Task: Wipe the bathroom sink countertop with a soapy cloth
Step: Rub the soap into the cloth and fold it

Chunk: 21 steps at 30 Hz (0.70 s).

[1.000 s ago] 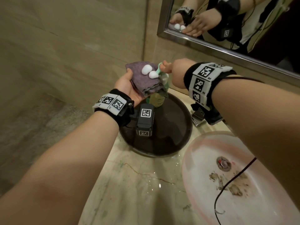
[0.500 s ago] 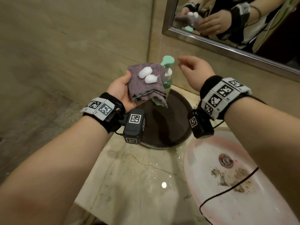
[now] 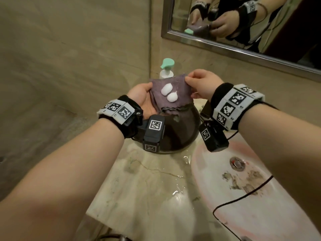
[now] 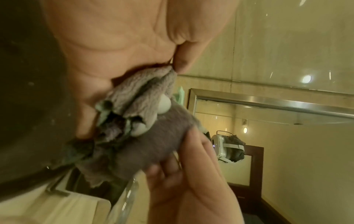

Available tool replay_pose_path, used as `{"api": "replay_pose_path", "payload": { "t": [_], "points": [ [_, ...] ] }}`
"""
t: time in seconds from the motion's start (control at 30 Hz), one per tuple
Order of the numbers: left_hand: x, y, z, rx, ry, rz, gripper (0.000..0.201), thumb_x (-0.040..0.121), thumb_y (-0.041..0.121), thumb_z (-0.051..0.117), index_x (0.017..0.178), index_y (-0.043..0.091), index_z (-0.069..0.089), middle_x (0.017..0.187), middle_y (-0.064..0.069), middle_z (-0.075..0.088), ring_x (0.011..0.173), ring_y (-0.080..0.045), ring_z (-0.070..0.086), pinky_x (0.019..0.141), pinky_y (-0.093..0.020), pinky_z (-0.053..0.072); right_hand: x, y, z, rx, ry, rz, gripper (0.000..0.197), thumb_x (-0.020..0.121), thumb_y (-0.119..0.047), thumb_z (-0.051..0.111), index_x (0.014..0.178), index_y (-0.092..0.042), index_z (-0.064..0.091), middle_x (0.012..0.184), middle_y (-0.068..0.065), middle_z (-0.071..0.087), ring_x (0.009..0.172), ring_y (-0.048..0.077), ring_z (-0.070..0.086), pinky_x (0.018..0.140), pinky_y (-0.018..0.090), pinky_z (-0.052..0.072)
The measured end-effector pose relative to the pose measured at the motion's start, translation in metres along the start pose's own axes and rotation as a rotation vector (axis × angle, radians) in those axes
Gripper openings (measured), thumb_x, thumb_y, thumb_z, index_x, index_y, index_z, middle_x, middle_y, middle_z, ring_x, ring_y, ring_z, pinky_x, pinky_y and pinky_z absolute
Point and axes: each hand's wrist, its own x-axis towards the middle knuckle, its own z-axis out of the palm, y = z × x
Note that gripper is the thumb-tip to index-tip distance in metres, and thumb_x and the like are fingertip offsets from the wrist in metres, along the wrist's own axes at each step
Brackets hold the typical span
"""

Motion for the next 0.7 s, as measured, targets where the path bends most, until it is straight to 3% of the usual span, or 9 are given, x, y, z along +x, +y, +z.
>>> {"api": "replay_pose_path", "payload": {
  "t": [0.07,0.13,0.17,0.23,0.33,0.4,0.53,0.63,0.7],
  "points": [
    [0.000,-0.002,0.005,-0.061,-0.041,-0.021,0.052,0.100,0.036,0.018,0.111,0.004,0.058,0.102,-0.016,0.066,0.095,-0.029,0.061,0.094,-0.048,0.043,-0.010,0.001,0.005,-0.158,-0.028,-0.160,0.020,0.093,-0.024,0.051,0.072,-0.024,0.050,0.072,-0.005,0.051,0.064,0.009,0.051,0.059,0.021,0.049],
    [0.000,-0.003,0.011,-0.082,-0.082,-0.044,0.047,0.099,0.033,0.022,0.101,0.005,0.059,0.095,-0.012,0.064,0.087,-0.024,0.061,0.088,-0.039,0.048,-0.019,0.001,0.013,-0.331,-0.089,-0.290,0.011,0.092,-0.026,0.053,0.088,-0.018,0.060,0.081,-0.004,0.055,0.070,0.012,0.053,0.061,0.019,0.047],
    [0.001,-0.003,0.013,-0.076,-0.096,-0.053,0.043,0.098,0.032,0.024,0.097,0.007,0.059,0.094,-0.009,0.062,0.085,-0.023,0.060,0.086,-0.037,0.049,-0.020,0.002,0.017,-0.434,-0.080,-0.337,0.015,0.091,-0.026,0.053,0.096,-0.015,0.061,0.085,-0.005,0.056,0.075,0.012,0.052,0.062,0.020,0.044],
    [0.000,-0.003,0.015,-0.057,-0.119,-0.063,0.040,0.098,0.031,0.025,0.106,0.010,0.058,0.106,-0.008,0.059,0.098,-0.023,0.057,0.097,-0.042,0.042,-0.014,0.003,0.019,-0.499,0.019,-0.365,0.016,0.091,-0.026,0.053,0.100,-0.015,0.061,0.089,-0.004,0.054,0.082,0.013,0.050,0.072,0.021,0.039],
    [0.000,-0.002,0.016,-0.064,-0.166,-0.065,0.046,0.100,0.031,0.023,0.135,0.011,0.046,0.136,-0.013,0.050,0.123,-0.029,0.048,0.112,-0.051,0.029,0.003,0.007,0.012,-0.375,0.123,-0.250,0.013,0.091,-0.023,0.054,0.078,-0.021,0.052,0.085,0.000,0.055,0.084,0.022,0.059,0.083,0.033,0.051],
    [0.000,-0.001,0.019,-0.073,-0.164,-0.056,0.050,0.100,0.032,0.023,0.141,0.009,0.040,0.140,-0.015,0.047,0.121,-0.032,0.049,0.104,-0.051,0.034,0.008,0.012,0.008,-0.254,0.077,-0.163,0.027,0.091,-0.018,0.054,0.066,-0.025,0.045,0.081,0.005,0.056,0.076,0.026,0.064,0.077,0.039,0.058],
    [0.008,0.000,0.019,-0.072,-0.097,-0.040,0.050,0.100,0.034,0.022,0.133,0.006,0.047,0.123,-0.015,0.059,0.105,-0.031,0.058,0.090,-0.048,0.045,-0.007,0.015,0.008,-0.042,-0.203,-0.183,0.017,0.094,-0.007,0.051,0.078,-0.015,0.050,0.074,0.002,0.057,0.062,0.011,0.055,0.056,0.011,0.054],
    [0.007,-0.004,0.023,-0.052,-0.158,-0.060,0.045,0.099,0.033,0.025,0.101,0.006,0.061,0.085,-0.011,0.071,0.081,-0.024,0.065,0.076,-0.036,0.056,-0.009,0.010,0.012,-0.075,-0.188,-0.255,0.011,0.093,-0.011,0.053,0.083,-0.016,0.053,0.072,-0.004,0.057,0.063,0.009,0.055,0.062,0.016,0.053],
    [0.006,-0.006,0.026,-0.059,-0.196,-0.057,0.042,0.099,0.032,0.027,0.095,0.008,0.061,0.088,-0.009,0.068,0.082,-0.022,0.065,0.080,-0.035,0.052,0.000,0.005,0.014,-0.040,-0.048,-0.264,0.020,0.092,-0.014,0.054,0.073,-0.021,0.051,0.069,-0.006,0.056,0.062,0.011,0.054,0.064,0.024,0.051]
  ]
}}
